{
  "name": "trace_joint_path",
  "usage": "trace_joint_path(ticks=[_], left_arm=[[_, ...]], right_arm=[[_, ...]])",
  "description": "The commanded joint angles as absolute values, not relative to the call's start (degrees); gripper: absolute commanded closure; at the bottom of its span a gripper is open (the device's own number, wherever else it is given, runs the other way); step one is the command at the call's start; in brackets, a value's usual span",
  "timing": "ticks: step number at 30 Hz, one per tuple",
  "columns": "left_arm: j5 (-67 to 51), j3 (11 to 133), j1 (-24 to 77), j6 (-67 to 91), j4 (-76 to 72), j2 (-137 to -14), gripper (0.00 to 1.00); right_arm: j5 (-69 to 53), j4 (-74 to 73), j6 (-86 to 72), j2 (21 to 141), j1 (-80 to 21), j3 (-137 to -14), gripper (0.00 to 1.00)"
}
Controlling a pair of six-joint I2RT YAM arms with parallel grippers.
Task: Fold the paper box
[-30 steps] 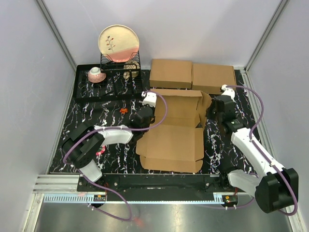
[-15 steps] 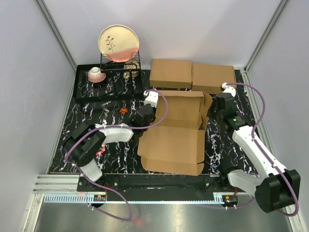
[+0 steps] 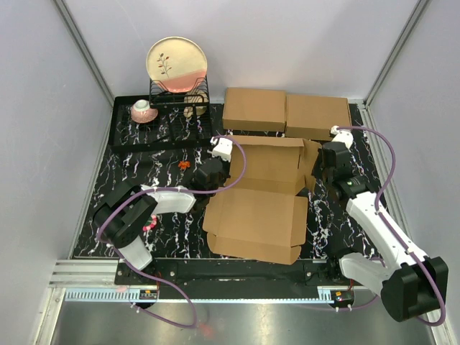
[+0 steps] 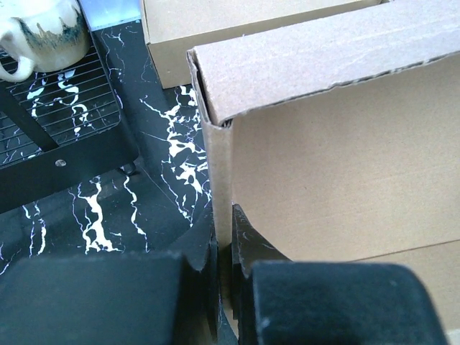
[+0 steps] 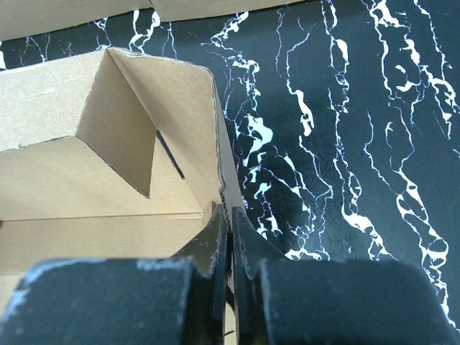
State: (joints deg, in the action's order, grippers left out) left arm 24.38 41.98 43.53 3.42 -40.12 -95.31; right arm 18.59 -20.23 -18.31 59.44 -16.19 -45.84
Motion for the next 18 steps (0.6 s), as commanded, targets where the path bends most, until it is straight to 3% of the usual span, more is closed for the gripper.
trace_joint_path(ticks=[1,18], left_arm=[[22.2,40.2,43.9,-1.0,-42.4,-94.1,1.00],[27.3,39.8,47.3,-9.8,-46.7,-95.7,1.00]], right_arm=[[17.2,-15.2,-20.6,60.3,-16.5,-52.1,1.00],[10.0,-17.8,-26.0,62.8,-16.4,-56.6,1.00]])
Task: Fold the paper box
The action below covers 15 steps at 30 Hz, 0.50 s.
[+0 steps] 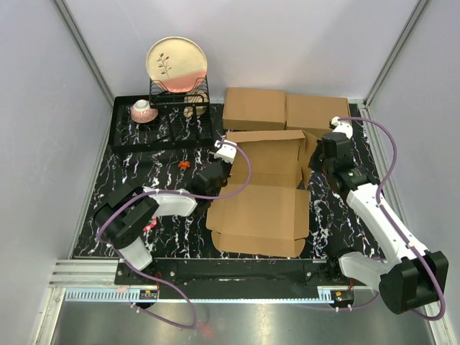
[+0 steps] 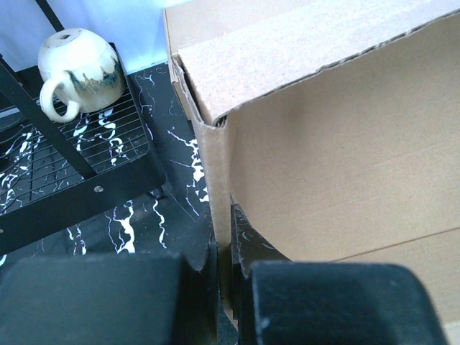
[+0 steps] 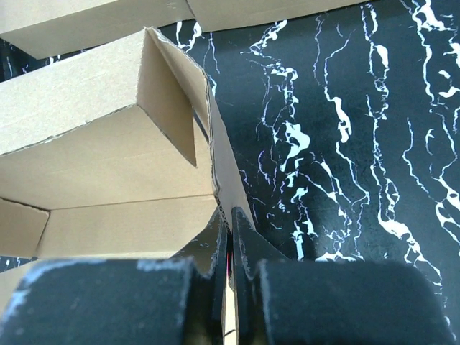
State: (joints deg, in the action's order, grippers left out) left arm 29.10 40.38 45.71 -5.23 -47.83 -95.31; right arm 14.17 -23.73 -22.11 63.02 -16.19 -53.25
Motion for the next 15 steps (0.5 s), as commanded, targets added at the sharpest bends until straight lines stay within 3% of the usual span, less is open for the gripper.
trace_joint_path(ticks=[1,15], left_arm=[[27.5,40.2,47.4,-9.4,-45.3,-95.7,1.00],[28.2,42.6,47.7,-4.4,-42.5,-97.8,1.00]], right_arm=[[9.2,-16.7,-26.3,62.7,-16.5,-55.9,1.00],[1.5,-6.1,-27.9,56.4,-18.5,-38.2,1.00]])
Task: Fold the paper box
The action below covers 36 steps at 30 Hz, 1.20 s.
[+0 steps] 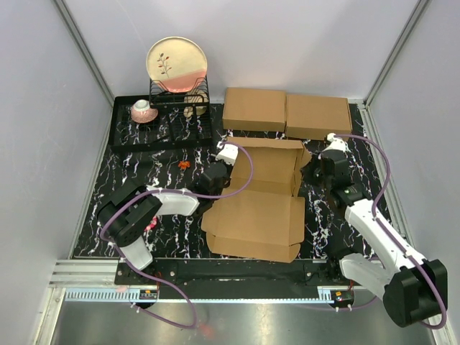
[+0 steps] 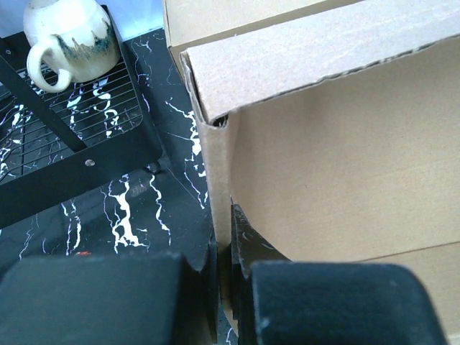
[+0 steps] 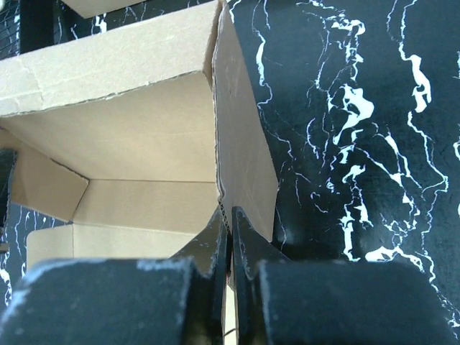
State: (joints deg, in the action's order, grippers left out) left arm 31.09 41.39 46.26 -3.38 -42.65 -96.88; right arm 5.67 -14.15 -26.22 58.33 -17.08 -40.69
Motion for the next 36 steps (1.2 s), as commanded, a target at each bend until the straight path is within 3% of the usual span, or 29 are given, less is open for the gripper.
trace_joint_path(ticks=[1,6,15,24,28,36], left_arm=[[28.2,42.7,47.7,-4.2,-42.6,-98.0,1.00],[28.3,41.9,47.7,-3.8,-44.6,-97.8,1.00],[28.9,38.4,47.7,-5.1,-51.2,-97.3,1.00],[29.4,37.5,47.7,-5.7,-52.5,-97.2,1.00],[29.4,37.4,47.7,-5.8,-52.6,-97.3,1.00],[29.3,37.6,47.7,-5.6,-52.0,-97.8,1.00]], right_arm=[[1.4,-5.9,-27.3,56.4,-19.0,-37.8,1.00],[1.1,-6.2,-25.2,58.5,-20.7,-37.2,0.96],[5.2,-8.7,-23.6,58.5,-22.0,-37.8,0.53],[8.3,-10.6,-23.5,54.0,-22.0,-37.6,0.43],[8.0,-11.8,-22.9,50.6,-21.9,-37.9,0.32],[8.7,-13.0,-22.8,43.3,-22.0,-37.4,0.27]])
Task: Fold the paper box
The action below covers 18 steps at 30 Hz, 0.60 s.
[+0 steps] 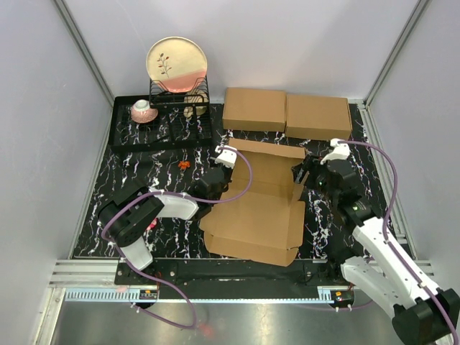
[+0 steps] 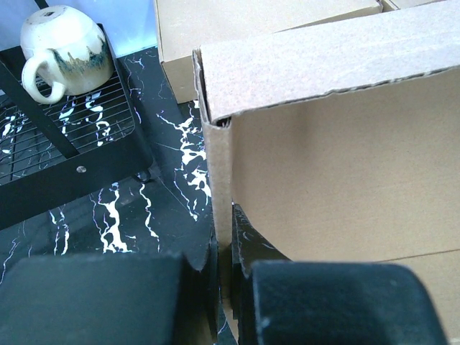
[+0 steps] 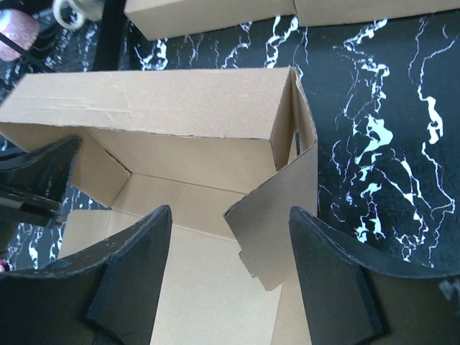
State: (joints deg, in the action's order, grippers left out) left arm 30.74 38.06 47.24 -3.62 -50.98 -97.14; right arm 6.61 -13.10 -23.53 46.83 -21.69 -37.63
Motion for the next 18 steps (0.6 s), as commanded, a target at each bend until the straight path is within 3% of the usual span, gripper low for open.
trace_joint_path(ticks=[1,5,8,11,18], left_arm=[[29.2,37.6,47.7,-5.6,-52.0,-97.8,1.00],[29.5,37.5,47.7,-5.7,-51.6,-97.6,1.00],[29.7,37.5,47.7,-5.7,-51.5,-97.9,1.00],[29.7,37.5,47.7,-5.5,-51.7,-98.0,1.00],[29.5,37.3,47.7,-5.3,-51.7,-97.2,1.00]], right_arm=[[9.5,-13.0,-23.1,41.2,-22.0,-37.0,0.27],[18.1,-14.0,-25.0,33.0,-22.0,-33.6,0.28],[26.3,-17.7,-26.4,30.7,-22.0,-33.4,0.35],[25.2,-19.9,-27.7,33.9,-22.0,-33.2,0.38],[16.5,-14.9,-29.4,41.5,-22.0,-30.1,0.36]])
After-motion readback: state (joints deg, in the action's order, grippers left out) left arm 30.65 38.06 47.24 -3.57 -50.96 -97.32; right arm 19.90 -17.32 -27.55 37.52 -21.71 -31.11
